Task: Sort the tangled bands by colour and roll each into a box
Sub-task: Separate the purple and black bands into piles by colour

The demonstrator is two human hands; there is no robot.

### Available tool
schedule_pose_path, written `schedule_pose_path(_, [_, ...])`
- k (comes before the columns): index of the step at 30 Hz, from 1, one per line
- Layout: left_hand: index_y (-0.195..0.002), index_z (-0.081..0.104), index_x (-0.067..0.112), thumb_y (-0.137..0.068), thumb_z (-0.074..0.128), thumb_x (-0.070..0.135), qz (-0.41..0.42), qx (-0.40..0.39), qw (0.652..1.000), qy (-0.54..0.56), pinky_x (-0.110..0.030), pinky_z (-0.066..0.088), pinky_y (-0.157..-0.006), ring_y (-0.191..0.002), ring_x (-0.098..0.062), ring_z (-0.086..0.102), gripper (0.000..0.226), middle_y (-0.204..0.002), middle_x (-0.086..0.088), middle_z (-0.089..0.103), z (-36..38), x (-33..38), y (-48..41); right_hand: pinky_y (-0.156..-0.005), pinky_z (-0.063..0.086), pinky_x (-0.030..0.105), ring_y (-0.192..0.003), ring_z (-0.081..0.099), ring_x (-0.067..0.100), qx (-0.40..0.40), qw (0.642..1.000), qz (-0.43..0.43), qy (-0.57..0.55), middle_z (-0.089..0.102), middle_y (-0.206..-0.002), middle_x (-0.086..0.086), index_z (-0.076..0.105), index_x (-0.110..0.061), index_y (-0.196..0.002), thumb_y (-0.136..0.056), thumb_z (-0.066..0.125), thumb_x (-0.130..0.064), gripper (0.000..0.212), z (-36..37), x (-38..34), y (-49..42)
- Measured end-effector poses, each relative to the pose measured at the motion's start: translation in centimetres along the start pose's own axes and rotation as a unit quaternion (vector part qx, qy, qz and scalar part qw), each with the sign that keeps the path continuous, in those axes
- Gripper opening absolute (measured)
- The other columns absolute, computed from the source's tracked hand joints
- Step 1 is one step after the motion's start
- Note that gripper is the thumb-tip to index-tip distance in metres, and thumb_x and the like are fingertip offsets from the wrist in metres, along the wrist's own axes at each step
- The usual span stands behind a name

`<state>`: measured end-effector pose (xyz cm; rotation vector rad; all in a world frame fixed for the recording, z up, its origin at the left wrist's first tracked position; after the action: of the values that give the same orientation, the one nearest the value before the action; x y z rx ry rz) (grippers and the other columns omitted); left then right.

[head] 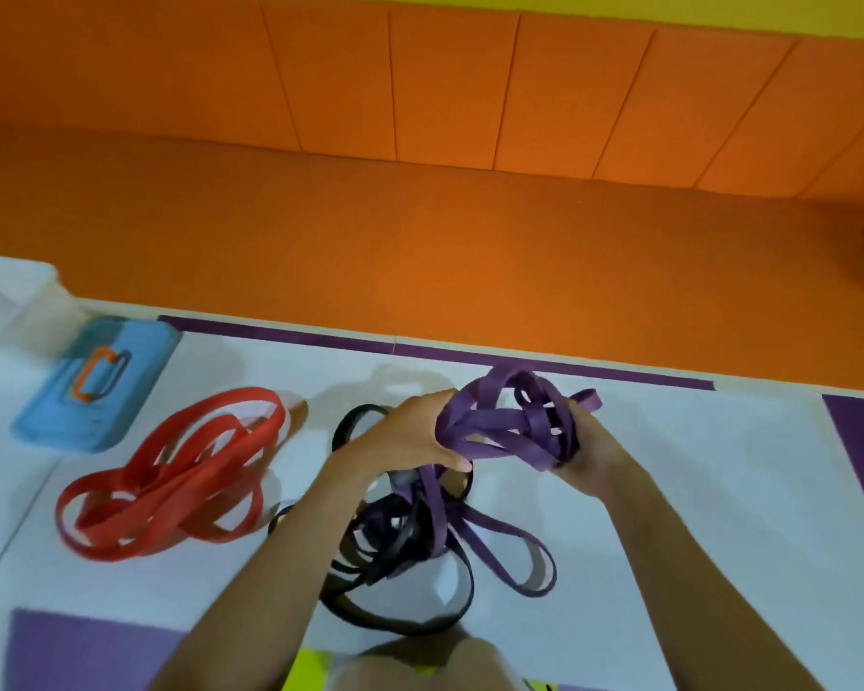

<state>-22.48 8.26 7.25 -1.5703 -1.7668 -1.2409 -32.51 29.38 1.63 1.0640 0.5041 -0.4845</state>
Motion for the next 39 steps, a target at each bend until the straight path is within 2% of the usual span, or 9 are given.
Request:
schedule_pose_path(5, [-0.136, 0.052, 0.029, -0.083, 0.088, 0.024, -0.044, 0.118, 0.990, 0.062, -0.032, 0.053, -0.090, -0.096, 0.002, 0.071, 0.065, -0.109, 0.010, 0.076, 0.5, -3.3, 1.1, -0.076, 0.063, 0.043, -0.091, 0.069, 0.034, 0.047, 0.998, 0.029, -0.005, 0.070, -0.104, 0.019, 0.065, -0.007, -0.114, -0.099, 0.070, -0.025, 0.024, 0.0, 1.6, -1.4])
schedule_pose_path(8, [-0.166, 0.014, 0.029, -0.086, 0.087, 0.013, -0.080, 0.263, 0.945, 0.178, -0.017, 0.051, -0.090, -0.105, 0.006, 0.067, 0.109, -0.133, 0.008, 0.068, -0.8, -4.7, 1.9, -0.091, 0.064, 0.047, -0.105, 0.072, 0.039, 0.023, 0.999, 0.025, -0.010, 0.073, -0.114, 0.024, 0.070, 0.002, -0.114, -0.095, 0.073, -0.038, 0.044, 0.5, 2.2, -1.8])
schedule_pose_path(11, [-0.166, 0.021, 0.025, -0.090, 0.084, 0.016, -0.128, 0.362, 0.891, 0.241, -0.001, 0.048, -0.077, -0.092, 0.028, 0.058, 0.099, -0.124, 0.023, 0.057, -2.0, -7.2, 3.1, -0.108, 0.052, 0.054, -0.116, 0.066, 0.044, -0.003, 1.000, 0.012, 0.025, 0.070, -0.123, 0.028, 0.063, 0.004, -0.125, -0.106, 0.059, -0.040, 0.048, 1.0, 2.8, -2.0])
schedule_pose_path(15, [-0.164, 0.027, 0.022, -0.092, 0.082, 0.014, -0.180, 0.440, 0.803, 0.359, -0.039, 0.050, -0.114, -0.132, -0.017, 0.061, 0.091, -0.151, -0.010, 0.053, -3.2, -10.4, 4.7, -0.064, 0.057, 0.035, -0.066, 0.066, 0.031, 0.094, 0.956, -0.020, 0.276, 0.072, -0.085, 0.026, 0.063, 0.005, -0.088, -0.107, 0.058, -0.025, 0.036, 2.4, 4.3, -2.9])
schedule_pose_path(22, [-0.166, 0.021, 0.038, -0.090, 0.079, -0.003, -0.160, 0.448, 0.752, 0.456, -0.056, 0.044, -0.118, -0.144, -0.031, 0.052, 0.104, -0.165, -0.008, 0.043, -3.8, -12.8, 6.6, -0.093, 0.054, 0.046, -0.101, 0.069, 0.035, -0.024, 0.793, -0.118, 0.598, 0.072, -0.105, 0.015, 0.068, -0.003, -0.106, -0.100, 0.071, -0.030, 0.028, 7.9, 11.6, -3.1])
schedule_pose_path(26, [-0.163, 0.028, 0.046, -0.096, 0.072, -0.004, -0.124, 0.432, 0.774, 0.446, -0.044, 0.047, -0.116, -0.141, -0.018, 0.054, 0.094, -0.156, 0.018, 0.049, -4.0, -12.9, 6.7, -0.110, 0.049, 0.044, -0.125, 0.061, 0.029, -0.071, 0.763, -0.074, 0.638, 0.066, -0.134, 0.006, 0.060, -0.014, -0.136, -0.091, 0.078, -0.050, 0.061, 10.4, 14.9, -3.7])
schedule_pose_path(29, [-0.146, 0.058, 0.042, -0.098, 0.068, -0.006, -0.115, 0.432, 0.769, 0.456, -0.046, 0.048, -0.117, -0.130, -0.018, 0.063, 0.069, -0.140, 0.008, 0.067, -4.5, -13.5, 6.7, -0.105, 0.051, 0.036, -0.121, 0.064, 0.023, -0.054, 0.772, -0.086, 0.628, 0.069, -0.127, -0.006, 0.061, -0.020, -0.136, -0.085, 0.081, -0.058, 0.066, 11.1, 15.9, -3.9])
schedule_pose_path(33, [-0.118, 0.076, 0.050, -0.099, 0.066, -0.004, -0.105, 0.441, 0.767, 0.454, -0.042, 0.051, -0.114, -0.133, -0.021, 0.062, 0.058, -0.140, 0.006, 0.068, -5.4, -14.2, 7.1, -0.098, 0.057, 0.037, -0.108, 0.068, 0.018, -0.035, 0.742, -0.125, 0.658, 0.073, -0.118, -0.006, 0.074, -0.023, -0.120, -0.078, 0.082, -0.066, 0.061, 10.6, 16.4, -3.6])
schedule_pose_path(39, [-0.134, 0.067, 0.027, -0.099, 0.060, -0.014, -0.119, 0.450, 0.708, 0.531, -0.046, 0.053, -0.111, -0.128, -0.023, 0.065, 0.054, -0.138, 0.000, 0.068, -6.7, -16.9, 6.4, -0.088, 0.053, 0.030, -0.100, 0.064, 0.012, -0.048, 0.706, -0.194, 0.680, 0.064, -0.109, -0.012, 0.084, -0.033, -0.103, -0.082, 0.089, -0.037, 0.022, 10.4, 16.1, -2.2])
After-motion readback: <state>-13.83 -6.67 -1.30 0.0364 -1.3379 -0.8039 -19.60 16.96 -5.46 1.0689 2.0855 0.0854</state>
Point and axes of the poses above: each hand's wrist, its own y-axis away from the middle knuckle, its own z-axis out of the palm, x = y × z, the point moved 5 cm from there along -y, towards the middle knuckle
